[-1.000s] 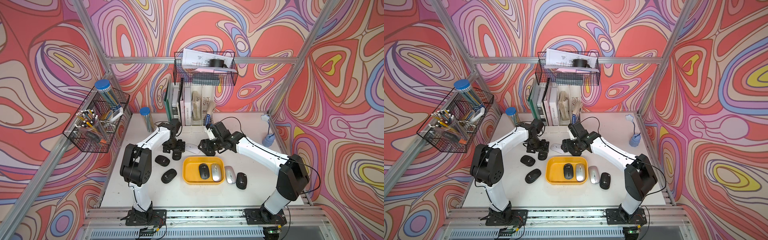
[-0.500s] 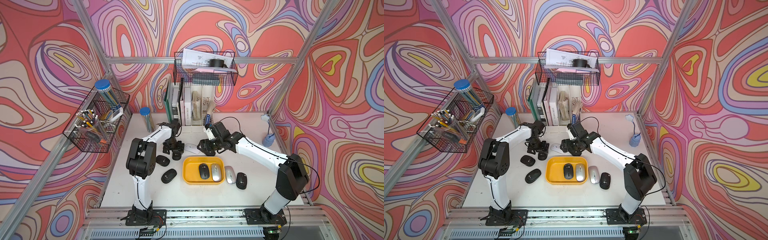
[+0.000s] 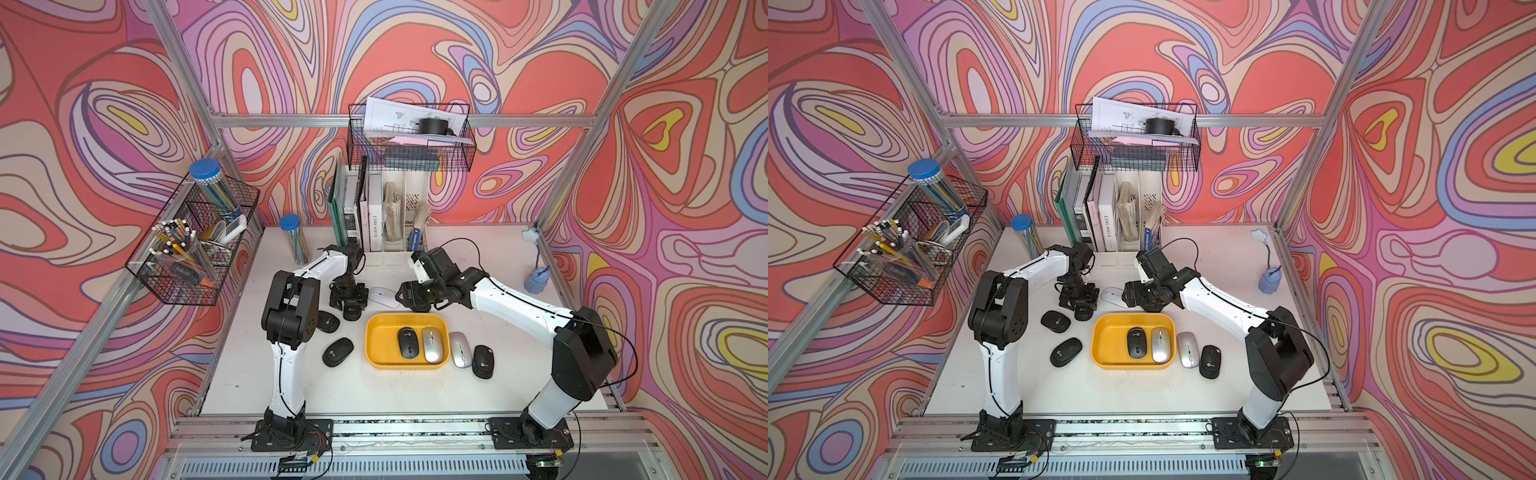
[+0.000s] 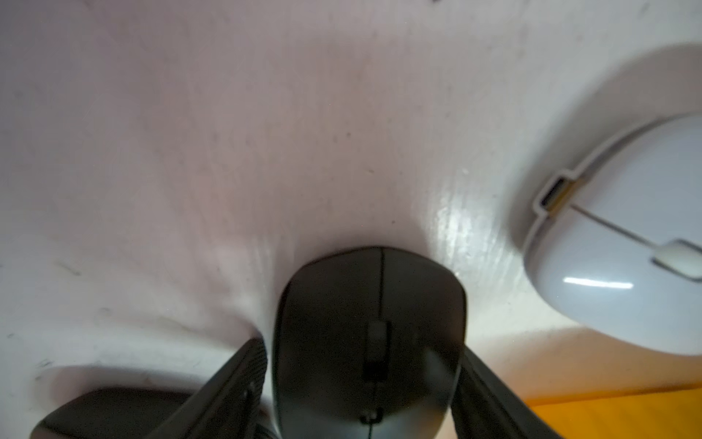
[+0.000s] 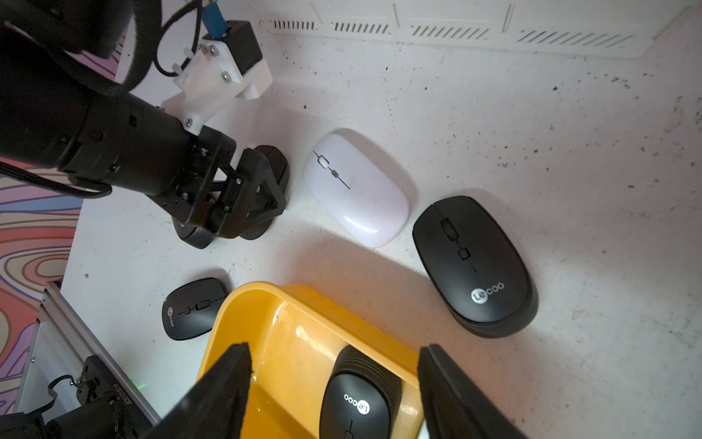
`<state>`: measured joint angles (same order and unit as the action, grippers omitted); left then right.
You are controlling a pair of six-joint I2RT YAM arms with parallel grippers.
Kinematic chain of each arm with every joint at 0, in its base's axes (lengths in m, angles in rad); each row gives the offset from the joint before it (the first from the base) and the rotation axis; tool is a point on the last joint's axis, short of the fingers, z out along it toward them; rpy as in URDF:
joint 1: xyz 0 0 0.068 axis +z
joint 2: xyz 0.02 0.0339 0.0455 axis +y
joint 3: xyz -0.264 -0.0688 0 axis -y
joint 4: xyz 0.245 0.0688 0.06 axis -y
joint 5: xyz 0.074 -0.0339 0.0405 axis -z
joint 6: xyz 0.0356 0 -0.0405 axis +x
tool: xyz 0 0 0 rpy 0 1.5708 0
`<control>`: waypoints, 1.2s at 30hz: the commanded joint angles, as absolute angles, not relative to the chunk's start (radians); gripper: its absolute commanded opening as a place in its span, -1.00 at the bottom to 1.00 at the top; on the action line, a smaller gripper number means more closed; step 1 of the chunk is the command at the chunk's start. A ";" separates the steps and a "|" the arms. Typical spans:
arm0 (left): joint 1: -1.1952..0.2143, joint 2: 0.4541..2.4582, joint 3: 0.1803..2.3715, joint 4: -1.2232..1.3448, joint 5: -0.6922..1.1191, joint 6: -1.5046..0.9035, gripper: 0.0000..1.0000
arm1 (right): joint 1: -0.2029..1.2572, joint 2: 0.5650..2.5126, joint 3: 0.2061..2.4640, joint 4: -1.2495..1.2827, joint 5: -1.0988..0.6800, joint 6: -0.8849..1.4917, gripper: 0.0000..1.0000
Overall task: Put the mouse in the storage box
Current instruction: Pick up the mouse from the center of the board.
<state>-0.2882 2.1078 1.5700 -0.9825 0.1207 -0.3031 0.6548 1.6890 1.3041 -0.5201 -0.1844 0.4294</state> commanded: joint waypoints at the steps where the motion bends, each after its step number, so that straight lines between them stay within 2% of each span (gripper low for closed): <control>1: -0.286 2.117 1.585 -1.034 0.109 -0.305 0.49 | 0.653 1.683 1.294 -0.500 -0.193 0.435 0.42; 7: -0.291 2.114 1.571 -1.052 0.105 -0.304 0.38 | 0.653 1.683 1.296 -0.497 -0.207 0.437 0.41; 13: -0.294 2.107 1.562 -1.043 0.095 -0.311 0.11 | 0.654 1.678 1.288 -0.496 -0.204 0.440 0.40; 17: -0.294 2.083 1.565 -1.045 0.068 -0.317 0.03 | 0.653 1.674 1.284 -0.495 -0.201 0.443 0.40; 24: -0.296 2.004 1.562 -1.055 0.046 -0.325 0.01 | 0.653 1.681 1.290 -0.486 -0.236 0.452 0.39; 30: -0.297 1.934 1.558 -1.072 0.057 -0.329 0.01 | 0.653 1.730 1.282 -0.443 -0.427 0.438 0.39; 36: -0.321 1.814 1.492 -1.078 0.114 -0.346 0.01 | 0.653 1.677 1.201 -0.369 -0.437 0.411 0.40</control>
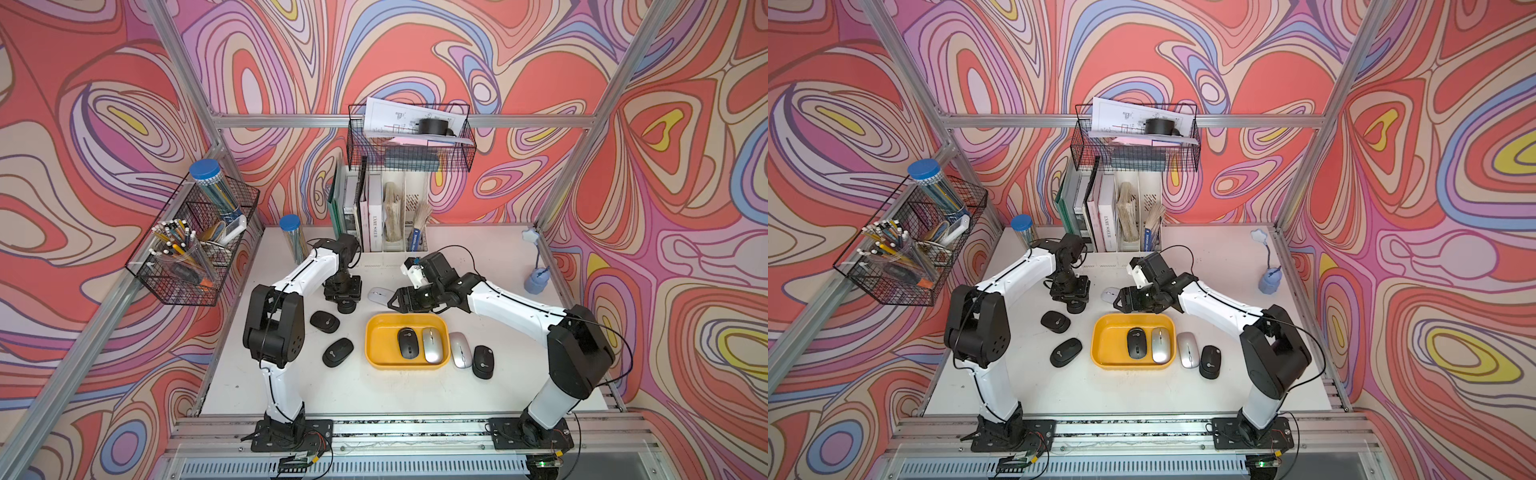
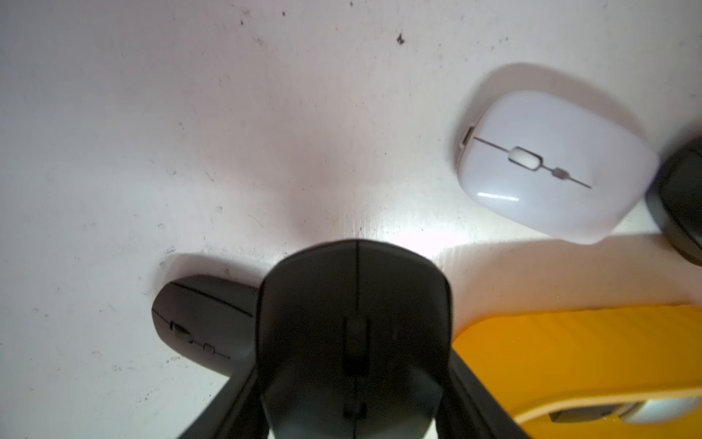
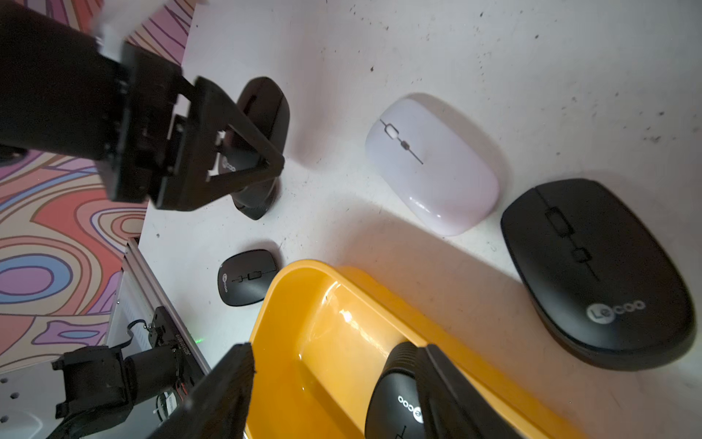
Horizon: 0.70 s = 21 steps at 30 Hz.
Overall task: Put the mouse in the storage box
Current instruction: Pick up the mouse from the center of the board.
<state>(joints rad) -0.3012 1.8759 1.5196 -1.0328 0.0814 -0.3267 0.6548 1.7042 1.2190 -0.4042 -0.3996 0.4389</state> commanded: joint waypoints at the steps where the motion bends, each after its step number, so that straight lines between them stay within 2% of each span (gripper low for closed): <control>1: -0.333 1.798 1.486 -1.084 0.119 -0.350 0.01 | 0.653 1.678 1.205 -0.390 -0.424 0.400 0.40; 9: -0.473 1.658 1.440 -1.115 0.135 -0.426 0.01 | 0.650 1.617 1.167 -0.498 -0.310 0.340 0.40; 21: -0.638 1.607 1.381 -1.067 0.175 -0.589 -0.02 | 0.631 1.451 1.098 -0.706 -0.082 0.345 0.45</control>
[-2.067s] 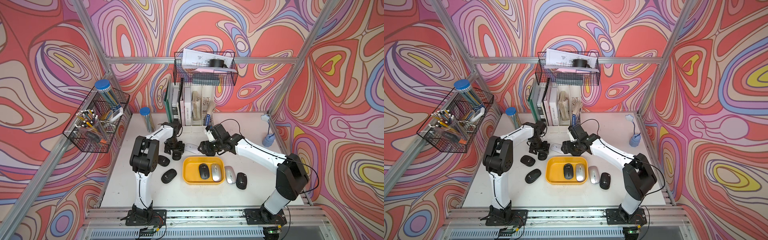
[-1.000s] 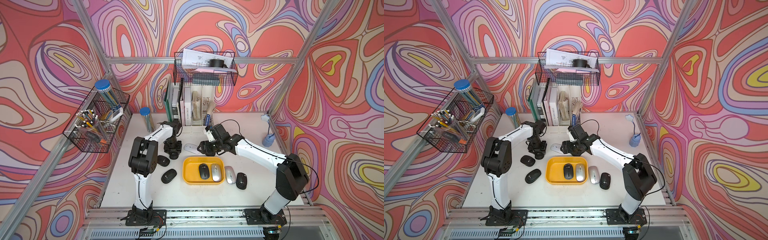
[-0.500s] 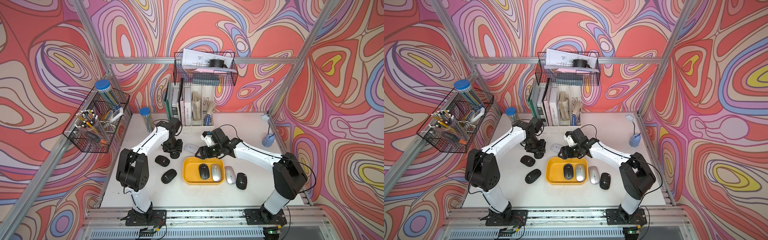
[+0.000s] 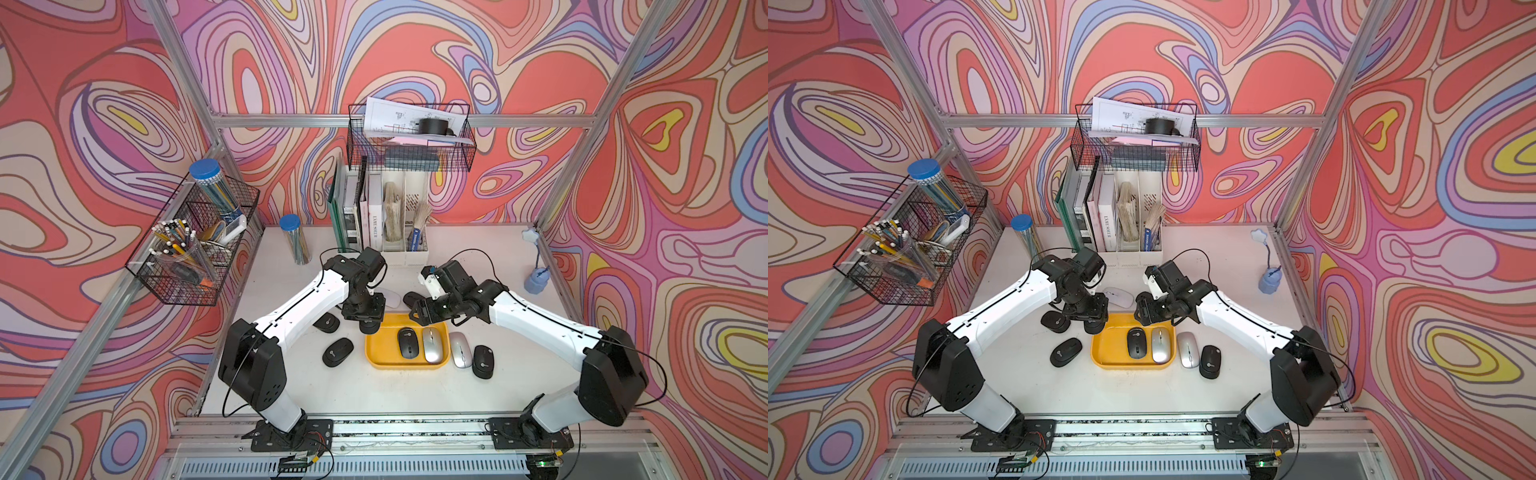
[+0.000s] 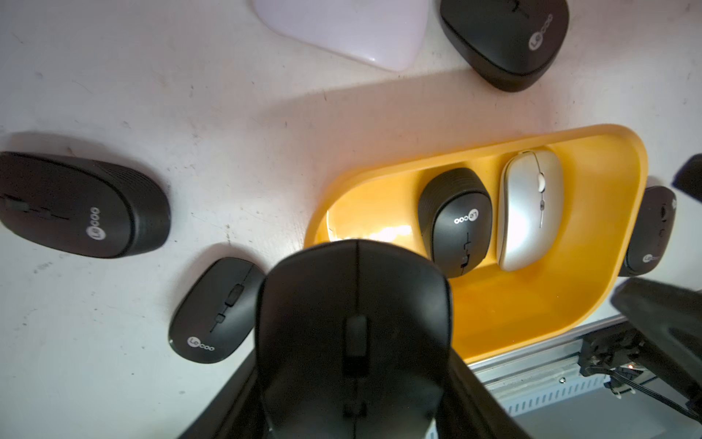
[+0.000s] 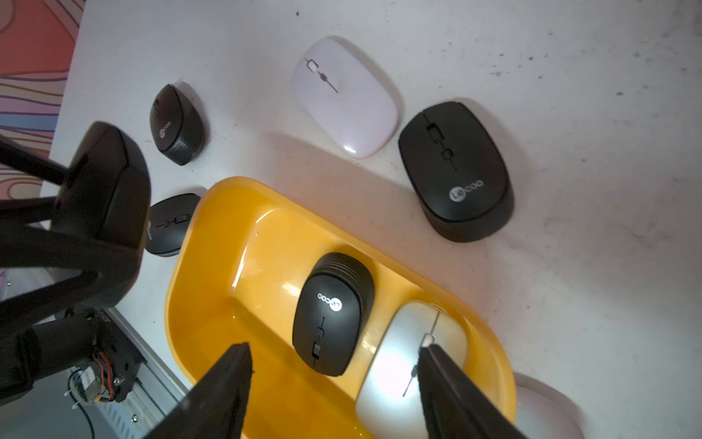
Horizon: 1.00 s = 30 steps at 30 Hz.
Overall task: Put the mouse in the storage box
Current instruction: Pick up the mouse from the center of the board, then place the mouse in the storage box.
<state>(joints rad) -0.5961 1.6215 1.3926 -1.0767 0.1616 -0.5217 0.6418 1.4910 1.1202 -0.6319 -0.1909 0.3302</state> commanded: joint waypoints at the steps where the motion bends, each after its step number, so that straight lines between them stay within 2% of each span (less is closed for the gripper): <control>1: -0.659 1.611 1.379 -1.059 0.172 -0.603 -0.03 | 0.629 1.440 1.091 -0.709 -0.073 0.350 0.45; 7: -0.733 1.647 1.359 -0.994 0.185 -0.683 -0.04 | 0.629 1.373 1.047 -0.695 -0.072 0.369 0.47; 13: -0.736 1.669 1.298 -0.904 0.220 -0.719 -0.03 | 0.629 1.359 1.021 -0.697 -0.064 0.368 0.47; 30: -0.751 1.786 1.277 -0.867 0.169 -0.731 0.01 | 0.629 1.394 1.014 -0.687 -0.072 0.380 0.48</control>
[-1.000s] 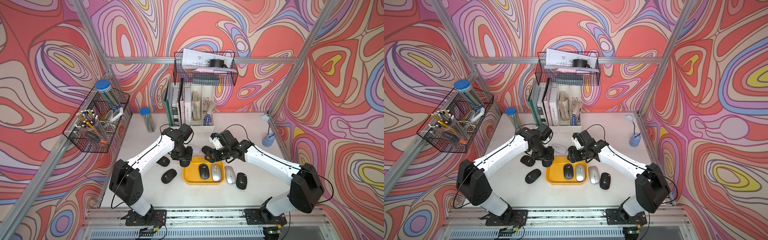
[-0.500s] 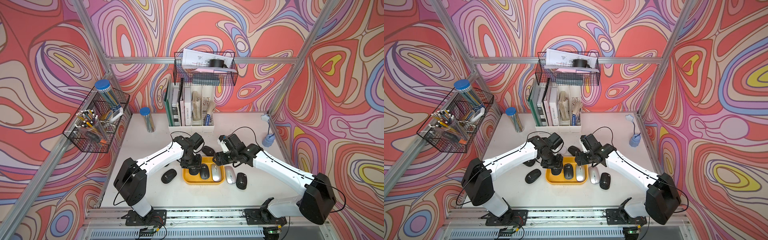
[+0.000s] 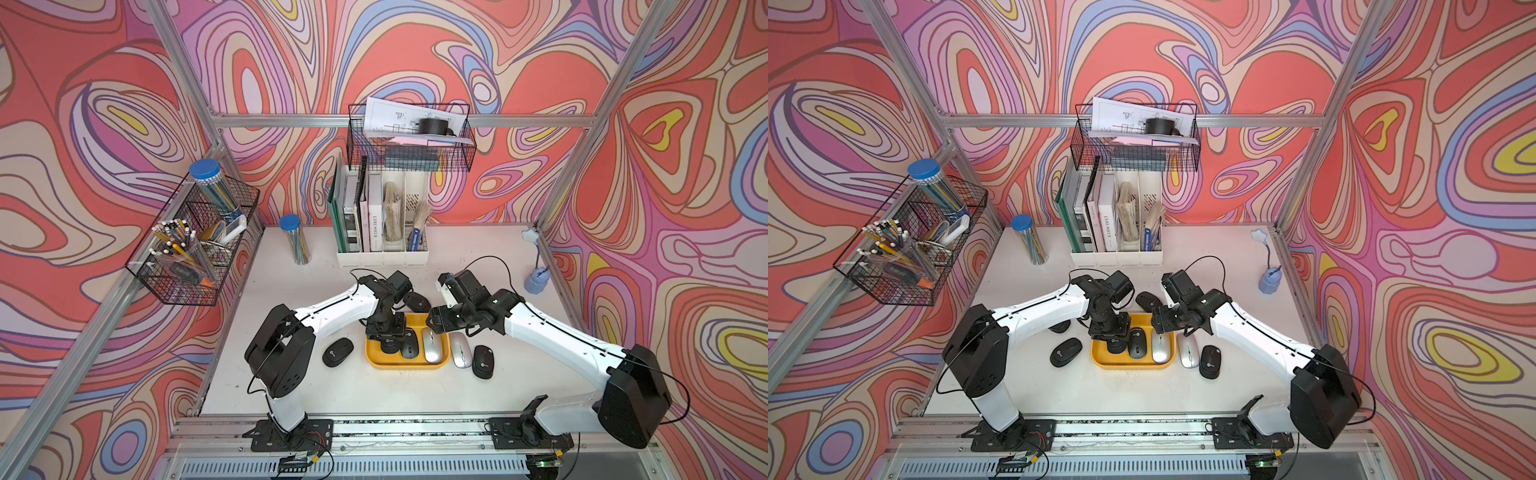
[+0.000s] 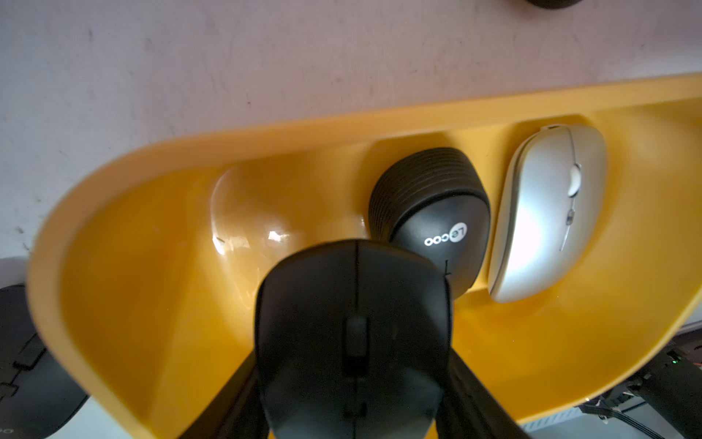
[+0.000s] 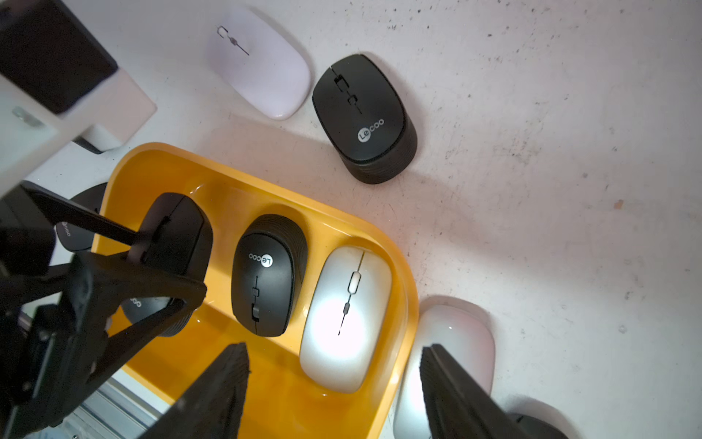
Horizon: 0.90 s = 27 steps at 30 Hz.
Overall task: Put the mouse in the storage box
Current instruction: Place the mouse in the storage box.
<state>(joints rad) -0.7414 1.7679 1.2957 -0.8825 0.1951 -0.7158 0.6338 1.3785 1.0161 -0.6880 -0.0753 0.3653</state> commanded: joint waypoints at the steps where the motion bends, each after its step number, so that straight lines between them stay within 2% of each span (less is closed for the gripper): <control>1: -0.752 1.790 1.273 -0.864 0.167 -0.732 0.02 | 0.629 1.396 1.016 -0.690 -0.077 0.382 0.48; 12: -0.753 1.829 1.264 -0.871 0.113 -0.746 0.04 | 0.629 1.408 1.015 -0.690 -0.087 0.385 0.48; 27: -0.753 1.876 1.268 -0.854 0.138 -0.733 0.13 | 0.629 1.405 1.026 -0.693 -0.095 0.388 0.47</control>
<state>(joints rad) -0.7475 1.8641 1.2667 -0.8562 0.1356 -0.7368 0.6338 1.4036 1.0161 -0.6888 -0.0914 0.3809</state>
